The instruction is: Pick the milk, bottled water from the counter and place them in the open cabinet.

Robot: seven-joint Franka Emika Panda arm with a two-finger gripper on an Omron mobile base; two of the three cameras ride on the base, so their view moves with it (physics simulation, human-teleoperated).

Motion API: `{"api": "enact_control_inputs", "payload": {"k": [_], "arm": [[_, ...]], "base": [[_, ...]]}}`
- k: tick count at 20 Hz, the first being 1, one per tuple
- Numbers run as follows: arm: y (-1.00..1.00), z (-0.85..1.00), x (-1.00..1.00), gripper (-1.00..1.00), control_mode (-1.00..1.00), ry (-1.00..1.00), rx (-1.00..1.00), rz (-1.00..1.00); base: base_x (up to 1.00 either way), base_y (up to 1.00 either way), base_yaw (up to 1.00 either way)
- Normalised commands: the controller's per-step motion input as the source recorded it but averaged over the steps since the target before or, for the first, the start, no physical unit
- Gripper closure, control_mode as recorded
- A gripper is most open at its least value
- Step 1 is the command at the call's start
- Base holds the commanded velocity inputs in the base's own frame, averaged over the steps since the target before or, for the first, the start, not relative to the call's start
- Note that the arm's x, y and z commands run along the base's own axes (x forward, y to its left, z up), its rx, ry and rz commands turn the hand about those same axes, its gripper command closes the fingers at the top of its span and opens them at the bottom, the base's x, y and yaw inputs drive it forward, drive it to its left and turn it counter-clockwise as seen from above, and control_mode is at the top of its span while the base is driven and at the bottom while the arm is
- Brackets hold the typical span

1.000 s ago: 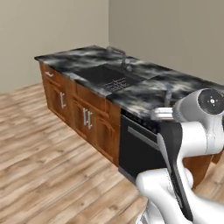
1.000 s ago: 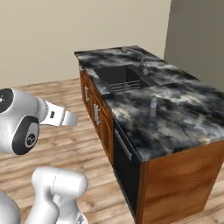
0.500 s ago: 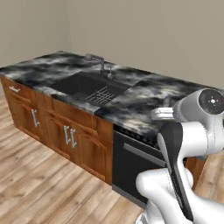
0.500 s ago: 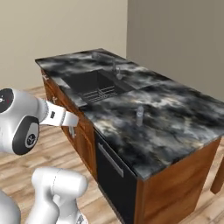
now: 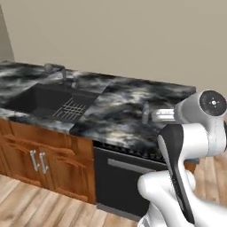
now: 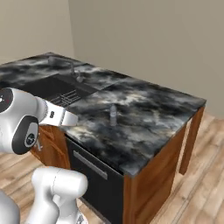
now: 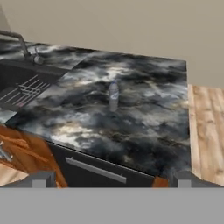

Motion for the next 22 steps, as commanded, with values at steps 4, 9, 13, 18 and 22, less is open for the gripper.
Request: {"api": "enact_control_inputs", "payload": {"k": [4,9,13,18,22], "arm": [[0.00,0.00,0.00,-1.00,1.00,0.00,0.00,0.00],[0.00,0.00,0.00,-1.00,1.00,0.00,0.00,0.00],[0.00,0.00,0.00,-1.00,1.00,0.00,0.00,0.00],[0.00,0.00,0.00,-1.00,1.00,0.00,0.00,0.00],[0.00,0.00,0.00,-1.00,1.00,0.00,0.00,0.00]], "base": [[0.21,0.28,-0.58],[0.38,0.45,-0.52],[0.47,0.53,-0.41],[0.46,0.51,-0.37],[0.48,0.44,-0.34]]}}
